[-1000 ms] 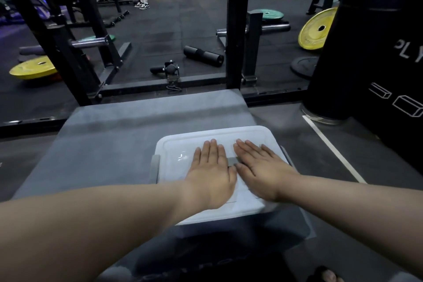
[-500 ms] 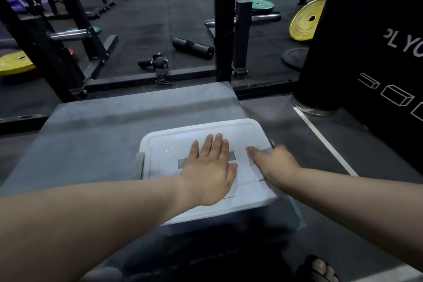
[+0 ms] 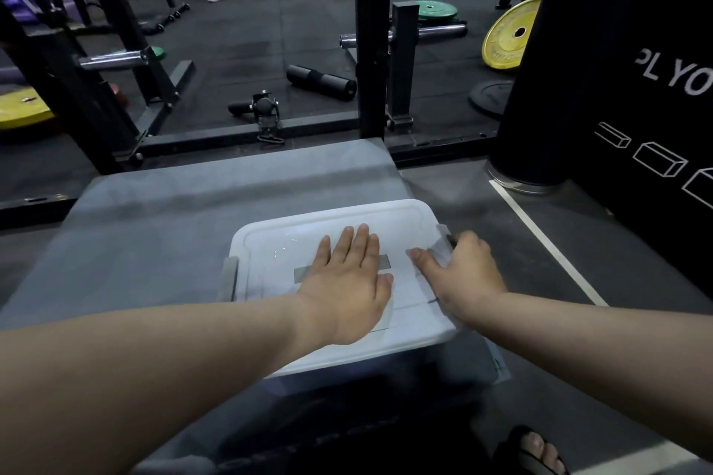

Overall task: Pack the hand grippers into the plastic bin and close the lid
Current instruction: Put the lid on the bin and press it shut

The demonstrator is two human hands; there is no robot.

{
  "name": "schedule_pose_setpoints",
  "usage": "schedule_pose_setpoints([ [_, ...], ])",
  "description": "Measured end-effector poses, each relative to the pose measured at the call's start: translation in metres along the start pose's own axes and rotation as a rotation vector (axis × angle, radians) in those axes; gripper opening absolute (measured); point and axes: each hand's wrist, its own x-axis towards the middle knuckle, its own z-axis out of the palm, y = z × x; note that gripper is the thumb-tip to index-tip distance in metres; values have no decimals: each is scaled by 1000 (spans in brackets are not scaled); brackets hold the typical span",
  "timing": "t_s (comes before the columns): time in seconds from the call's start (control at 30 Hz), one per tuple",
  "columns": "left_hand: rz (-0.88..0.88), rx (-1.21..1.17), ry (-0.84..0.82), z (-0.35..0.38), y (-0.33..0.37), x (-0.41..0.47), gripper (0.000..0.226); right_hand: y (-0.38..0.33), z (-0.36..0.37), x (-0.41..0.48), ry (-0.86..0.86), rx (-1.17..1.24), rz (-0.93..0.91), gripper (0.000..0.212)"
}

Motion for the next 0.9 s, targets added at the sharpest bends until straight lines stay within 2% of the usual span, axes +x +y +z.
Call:
schedule_pose_setpoints([
  [0.13,-4,1,-10,0,0,0,67,-4,-2,-2,30,-103,-20,75],
  [0.27,-3,-14,-12,-1,0,0,67,-8,-3,-3,39,-182,-81,64],
  [0.67,10,-17,79,7,0,-3,68,-4,9,-6,70,-245,-81,55],
  [0.9,5,-12,61,4,-1,0,68,-10,8,-3,62,-282,-104,52],
])
